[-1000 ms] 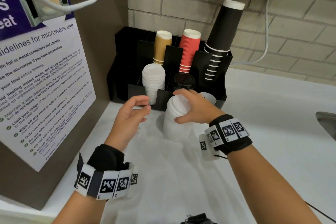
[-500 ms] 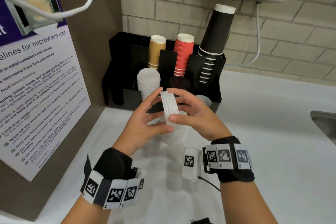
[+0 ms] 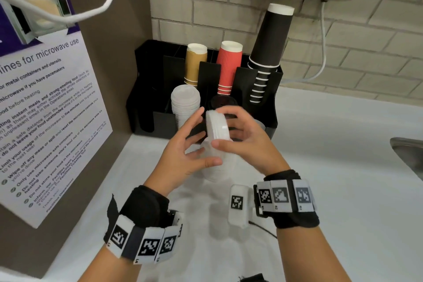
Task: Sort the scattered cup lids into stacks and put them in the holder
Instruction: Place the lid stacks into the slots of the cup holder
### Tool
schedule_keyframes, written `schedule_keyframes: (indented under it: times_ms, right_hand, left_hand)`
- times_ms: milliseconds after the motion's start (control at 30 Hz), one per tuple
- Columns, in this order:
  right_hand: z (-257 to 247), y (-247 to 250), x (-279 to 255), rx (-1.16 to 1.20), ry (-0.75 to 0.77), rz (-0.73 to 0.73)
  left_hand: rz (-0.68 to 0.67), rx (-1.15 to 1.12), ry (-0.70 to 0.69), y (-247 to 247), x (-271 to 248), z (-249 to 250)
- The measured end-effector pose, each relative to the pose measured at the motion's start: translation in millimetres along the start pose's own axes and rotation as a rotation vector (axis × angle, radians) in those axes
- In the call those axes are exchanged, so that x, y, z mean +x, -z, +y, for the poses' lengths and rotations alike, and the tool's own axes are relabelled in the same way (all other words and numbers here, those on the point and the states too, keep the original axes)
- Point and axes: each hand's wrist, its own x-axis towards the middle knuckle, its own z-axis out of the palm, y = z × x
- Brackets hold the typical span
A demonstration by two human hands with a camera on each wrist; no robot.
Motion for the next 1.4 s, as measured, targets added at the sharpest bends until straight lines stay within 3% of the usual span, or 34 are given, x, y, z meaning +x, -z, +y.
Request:
schedule_keyframes:
  times_ms: [133, 200, 333, 467, 667, 900, 1233, 1400]
  right_hand:
    - [3.2, 42.6, 31.4, -0.097, 0.063, 0.344]
    - [11.8, 71.2, 48.3, -0.245, -0.002, 0.424]
    - [33.8, 111.0, 73.1, -0.609, -0.227, 0.247]
    - [42.2, 115.0, 87.9, -0.941, -0.315, -0.048]
    - [47.8, 99.8, 94.9, -1.189, -0.424, -0.217]
    - [64.3, 89.9, 91.3, -1.338, -0.424, -0.247]
    - [82.4, 81.2, 74.4, -1.523, -0.267, -0.172]
    - [70.2, 76.1, 72.4, -1.546, -0.368, -0.279]
  left_hand:
    - [0.175, 0.092, 0.013, 15.8, -0.8, -0.6]
    - [0.256, 0.126, 0.023, 24.6, -2.4, -2.9]
    - [0.324, 0.150, 0.033, 35.2, -5.3, -9.2]
    - [0.341, 0.148, 0.045, 37.0, -4.8, -12.7]
    - [0.334, 0.158, 0.040, 37.1, -2.5, -16.5]
    - [0.334, 0.162, 0.042, 41.4, -1.0, -20.2]
    - [0.325, 0.122, 0.052, 38.4, 4.4, -25.8]
    - [0.319, 0.108, 0.047, 38.8, 4.6, -25.2]
